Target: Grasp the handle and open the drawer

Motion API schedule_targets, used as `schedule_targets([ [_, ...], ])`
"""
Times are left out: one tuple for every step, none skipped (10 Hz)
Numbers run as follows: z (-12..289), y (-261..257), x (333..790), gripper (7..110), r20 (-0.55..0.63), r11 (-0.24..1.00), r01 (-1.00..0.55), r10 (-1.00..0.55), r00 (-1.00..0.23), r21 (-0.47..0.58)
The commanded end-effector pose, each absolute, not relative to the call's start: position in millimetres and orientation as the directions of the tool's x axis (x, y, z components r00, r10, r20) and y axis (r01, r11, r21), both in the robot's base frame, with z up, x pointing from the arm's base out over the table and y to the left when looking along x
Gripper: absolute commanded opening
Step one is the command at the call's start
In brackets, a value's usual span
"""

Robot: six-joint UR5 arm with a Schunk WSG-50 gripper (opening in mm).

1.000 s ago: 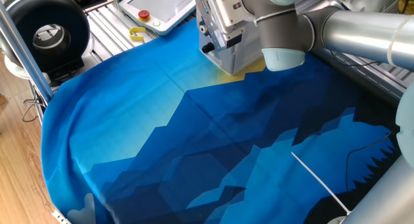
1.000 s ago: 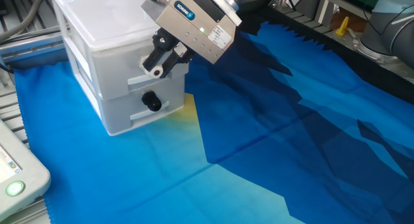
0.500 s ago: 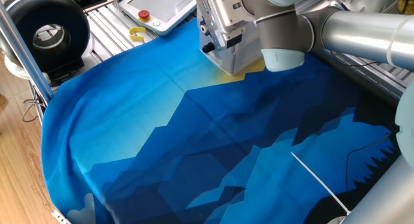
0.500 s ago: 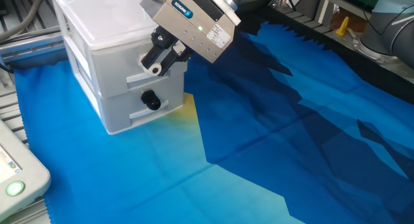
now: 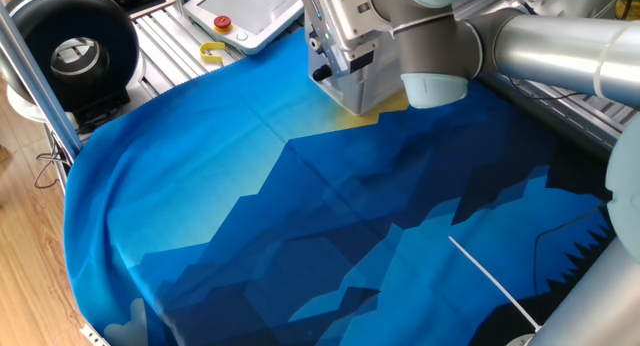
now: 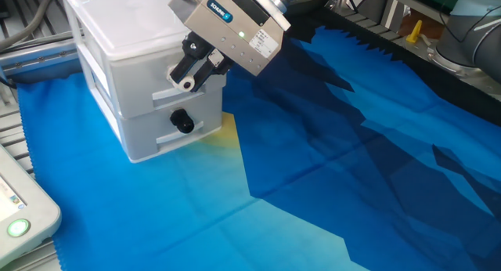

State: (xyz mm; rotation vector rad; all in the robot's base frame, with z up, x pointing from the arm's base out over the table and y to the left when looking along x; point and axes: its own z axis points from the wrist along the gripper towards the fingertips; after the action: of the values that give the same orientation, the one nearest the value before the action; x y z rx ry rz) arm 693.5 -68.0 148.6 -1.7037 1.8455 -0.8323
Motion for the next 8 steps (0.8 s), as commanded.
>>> schedule_targets([
  [146, -66, 708, 7, 0.050, 0.039, -0.694, -0.993, -0.107, -0.719],
  [148, -60, 712, 7, 0.058, 0.031, -0.695, -0.993, -0.105, -0.718],
  [148, -53, 716, 7, 0.060, 0.031, -0.700, -0.993, -0.105, -0.714],
  [144, -45, 717, 7, 0.040, 0.044, -0.704, -0.994, -0.102, -0.709],
  [140, -39, 716, 7, 0.028, 0.048, -0.707, -0.995, -0.096, -0.706],
  [140, -35, 715, 7, 0.029, 0.044, -0.705, -0.995, -0.091, -0.708],
  [141, -29, 712, 7, 0.028, 0.045, -0.695, -0.995, -0.093, -0.718],
  [141, -24, 710, 7, 0.030, 0.042, -0.687, -0.995, -0.092, -0.725],
])
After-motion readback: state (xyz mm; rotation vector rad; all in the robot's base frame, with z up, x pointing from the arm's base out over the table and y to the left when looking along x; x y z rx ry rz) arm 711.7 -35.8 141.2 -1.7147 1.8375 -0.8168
